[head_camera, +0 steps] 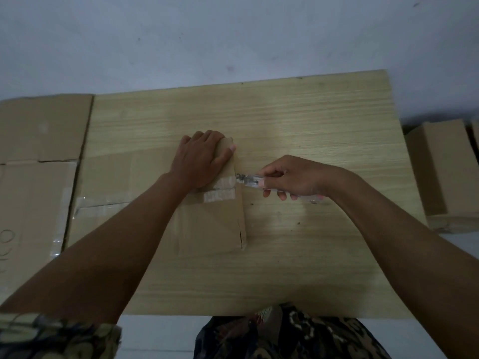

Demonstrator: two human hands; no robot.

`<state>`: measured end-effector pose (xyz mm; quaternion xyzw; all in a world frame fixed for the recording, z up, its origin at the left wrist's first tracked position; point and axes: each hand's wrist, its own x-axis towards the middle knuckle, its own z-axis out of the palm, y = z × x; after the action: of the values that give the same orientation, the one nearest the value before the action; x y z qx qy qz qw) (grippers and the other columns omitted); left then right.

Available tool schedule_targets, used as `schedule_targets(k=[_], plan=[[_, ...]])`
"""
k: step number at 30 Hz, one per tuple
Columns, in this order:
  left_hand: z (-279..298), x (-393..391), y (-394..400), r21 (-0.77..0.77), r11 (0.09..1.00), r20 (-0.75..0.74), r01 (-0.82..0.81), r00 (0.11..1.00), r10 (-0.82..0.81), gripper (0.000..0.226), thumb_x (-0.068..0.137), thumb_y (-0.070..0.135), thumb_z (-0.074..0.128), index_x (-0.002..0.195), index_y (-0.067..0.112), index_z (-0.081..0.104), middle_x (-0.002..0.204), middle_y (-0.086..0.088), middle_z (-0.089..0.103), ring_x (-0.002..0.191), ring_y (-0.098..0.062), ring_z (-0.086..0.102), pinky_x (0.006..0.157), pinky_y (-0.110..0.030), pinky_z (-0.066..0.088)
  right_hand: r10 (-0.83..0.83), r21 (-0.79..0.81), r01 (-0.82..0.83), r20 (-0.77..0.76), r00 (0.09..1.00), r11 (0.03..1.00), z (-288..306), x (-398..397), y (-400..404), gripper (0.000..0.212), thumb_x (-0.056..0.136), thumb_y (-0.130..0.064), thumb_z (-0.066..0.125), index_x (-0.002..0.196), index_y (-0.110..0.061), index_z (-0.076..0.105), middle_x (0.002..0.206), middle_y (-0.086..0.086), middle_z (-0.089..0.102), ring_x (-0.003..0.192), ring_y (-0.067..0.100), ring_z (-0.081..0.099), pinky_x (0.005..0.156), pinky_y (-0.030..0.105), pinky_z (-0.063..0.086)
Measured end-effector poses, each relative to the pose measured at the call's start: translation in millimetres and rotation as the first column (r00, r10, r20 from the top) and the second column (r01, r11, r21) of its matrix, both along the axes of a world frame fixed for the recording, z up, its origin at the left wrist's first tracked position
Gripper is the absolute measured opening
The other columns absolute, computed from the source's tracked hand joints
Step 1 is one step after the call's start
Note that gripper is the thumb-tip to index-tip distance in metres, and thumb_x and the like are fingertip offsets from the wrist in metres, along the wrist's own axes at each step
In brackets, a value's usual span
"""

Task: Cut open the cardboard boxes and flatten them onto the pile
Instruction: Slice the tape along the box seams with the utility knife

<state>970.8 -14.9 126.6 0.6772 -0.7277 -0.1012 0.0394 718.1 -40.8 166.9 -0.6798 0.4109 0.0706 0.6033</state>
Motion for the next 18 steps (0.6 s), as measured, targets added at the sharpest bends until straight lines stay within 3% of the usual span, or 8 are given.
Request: schedule_targets(k=[2, 18], plan=[[-0.2, -0.6, 0.8, -0.007, 1.000, 0.005, 0.000, 1.000, 0.000, 0.067, 0.093, 0.066, 0.021, 0.119, 0.018, 0.059, 0.120, -0.004, 0.065, 0.111, -0.031, 0.057, 0.088, -0.044, 0.037, -0.002, -0.003, 0.001, -0.014, 1.000, 1.000, 0.6, 2.7, 1.3, 0.024, 0.103, -0.025, 0.056, 0.119, -0.015, 0.071, 0.090, -0.006, 0.073, 0.060, 0.002, 0.057, 0.053, 0.022, 0.047], [-0.5, 1.7, -0.4, 0.019, 1.000, 0.005, 0.018, 1.000, -0.018, 0.069, 0.093, 0.067, 0.019, 0.122, 0.017, 0.058, 0.123, -0.005, 0.064, 0.112, -0.031, 0.057, 0.090, -0.045, 0.036, 0.018, 0.090, -0.019, 0.005, 1.000, 0.996, -1.7, 4.4, 3.2, 0.031, 0.102, -0.027, 0.060, 0.133, -0.024, 0.064, 0.092, -0.003, 0.074, 0.060, 0.004, 0.055, 0.055, 0.023, 0.045]])
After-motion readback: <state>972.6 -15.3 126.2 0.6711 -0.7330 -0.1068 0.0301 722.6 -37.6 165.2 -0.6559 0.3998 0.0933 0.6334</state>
